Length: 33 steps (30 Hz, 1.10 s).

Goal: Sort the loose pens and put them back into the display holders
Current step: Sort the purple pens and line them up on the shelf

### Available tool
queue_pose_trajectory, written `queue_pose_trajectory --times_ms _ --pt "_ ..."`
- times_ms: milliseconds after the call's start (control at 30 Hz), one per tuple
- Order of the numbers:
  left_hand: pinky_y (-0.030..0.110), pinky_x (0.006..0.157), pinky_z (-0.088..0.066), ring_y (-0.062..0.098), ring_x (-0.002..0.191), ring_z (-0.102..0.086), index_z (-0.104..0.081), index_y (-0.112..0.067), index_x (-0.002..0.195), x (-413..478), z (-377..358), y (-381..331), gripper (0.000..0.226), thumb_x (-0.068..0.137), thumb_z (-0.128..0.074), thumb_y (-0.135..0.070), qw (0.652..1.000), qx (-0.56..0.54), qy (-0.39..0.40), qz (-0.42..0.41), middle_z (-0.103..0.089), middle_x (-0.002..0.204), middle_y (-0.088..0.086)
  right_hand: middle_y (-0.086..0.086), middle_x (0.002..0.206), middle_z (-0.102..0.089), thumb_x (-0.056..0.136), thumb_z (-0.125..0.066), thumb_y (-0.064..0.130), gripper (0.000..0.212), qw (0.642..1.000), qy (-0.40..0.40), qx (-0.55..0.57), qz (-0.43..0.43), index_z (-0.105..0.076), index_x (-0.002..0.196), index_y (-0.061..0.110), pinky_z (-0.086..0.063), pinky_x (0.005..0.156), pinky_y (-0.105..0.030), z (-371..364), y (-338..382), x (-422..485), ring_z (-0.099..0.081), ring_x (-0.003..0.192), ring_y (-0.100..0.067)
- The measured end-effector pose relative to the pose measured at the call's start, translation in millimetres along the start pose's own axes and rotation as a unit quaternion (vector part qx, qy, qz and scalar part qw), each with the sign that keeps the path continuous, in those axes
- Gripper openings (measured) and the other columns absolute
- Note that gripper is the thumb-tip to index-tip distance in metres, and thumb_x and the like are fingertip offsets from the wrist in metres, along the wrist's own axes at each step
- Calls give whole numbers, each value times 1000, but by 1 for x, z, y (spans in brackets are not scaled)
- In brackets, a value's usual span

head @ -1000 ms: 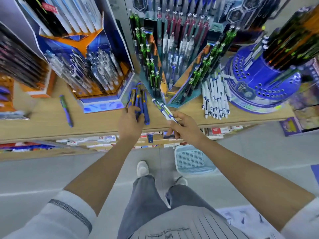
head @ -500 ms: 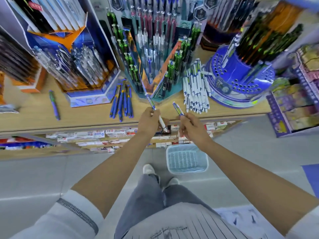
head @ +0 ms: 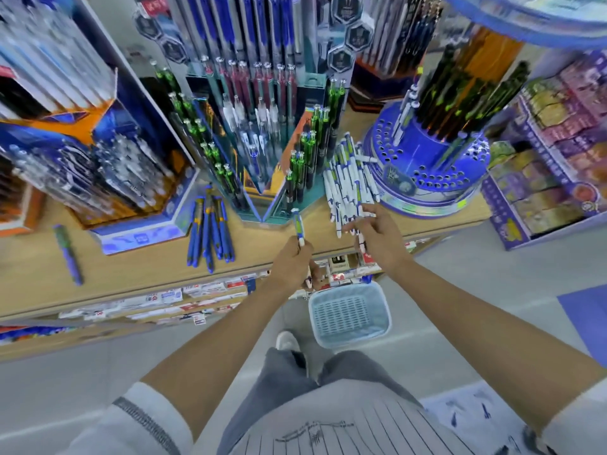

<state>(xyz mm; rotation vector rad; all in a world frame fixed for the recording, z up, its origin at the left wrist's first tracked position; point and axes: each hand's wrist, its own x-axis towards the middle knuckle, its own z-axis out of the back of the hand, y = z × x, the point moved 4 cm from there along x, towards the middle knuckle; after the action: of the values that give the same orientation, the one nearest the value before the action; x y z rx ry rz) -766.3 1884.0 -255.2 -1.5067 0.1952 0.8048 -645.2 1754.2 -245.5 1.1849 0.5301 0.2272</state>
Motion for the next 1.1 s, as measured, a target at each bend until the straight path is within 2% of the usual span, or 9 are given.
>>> queue_pose_trajectory --times_ms 100,233,367,567,700,767,867,967,1100 --pt "27 41 -35 24 37 -49 -35 -12 91 -1 -7 -1 14 102 -36 -20 1000 19 22 1 -53 57 12 3 83 -73 100 -46 15 15 1000 0 -17 3 -46 115 13 -41 47 -18 1 -2 6 -53 45 -12" --pt "18 37 -26 14 36 -32 -35 -14 90 0 -25 -6 17 103 -37 -24 1000 -6 8 7 -37 55 3 -9 68 -70 102 -46 22 15 999 32 2 -7 -44 115 16 -45 46 -26 10 0 13 -54 47 -23" --pt "22 44 -19 13 52 -23 -33 -14 87 7 -49 -17 13 99 -33 -13 994 -95 -53 1 -24 65 2 -8 63 -56 103 -42 23 19 997 70 -20 -6 -40 121 18 -38 42 -21 27 6 22 -47 43 -10" --pt "24 47 -29 12 56 -33 -33 -10 109 15 -72 -45 8 101 -31 -9 989 -90 -102 -52 -42 72 4 -9 75 -59 97 -41 2 42 992 114 -59 -3 -33 136 13 -39 53 -28 49 11 43 -47 56 -17" --pt "20 41 -36 19 47 -42 -28 -18 126 20 -75 -63 23 103 -32 -12 991 -80 -91 -58 -58 69 9 -17 104 -62 100 -40 2 37 990 138 -41 5 -32 135 5 -45 47 -23 52 20 52 -58 58 -19" --pt "21 41 -37 20 44 -44 -28 -23 127 25 -74 -69 24 104 -35 -20 993 -54 -87 -57 -61 66 10 -18 107 -62 100 -42 2 33 991 130 -13 2 -33 132 3 -49 45 -23 50 24 58 -63 56 -18" --pt "27 50 -39 18 49 -46 -31 -21 130 43 -69 -73 29 103 -38 -29 993 5 -103 -53 -56 68 7 -17 96 -65 101 -44 6 29 995 98 15 -5 -36 128 4 -50 44 -25 46 29 69 -65 56 -22" --pt "31 63 -41 21 65 -53 -30 -16 139 59 -63 -78 39 102 -36 -29 988 81 -127 -35 -57 82 7 -13 78 -64 101 -45 9 24 998 68 -6 1 -38 124 8 -45 38 -24 41 32 78 -61 44 -14" --pt "29 52 -34 16 57 -44 -26 -12 141 68 -60 -82 41 101 -36 -17 989 91 -112 -29 -48 73 5 -12 66 -59 100 -48 11 21 998 51 -43 7 -39 119 9 -39 36 -18 35 32 87 -51 37 -5"
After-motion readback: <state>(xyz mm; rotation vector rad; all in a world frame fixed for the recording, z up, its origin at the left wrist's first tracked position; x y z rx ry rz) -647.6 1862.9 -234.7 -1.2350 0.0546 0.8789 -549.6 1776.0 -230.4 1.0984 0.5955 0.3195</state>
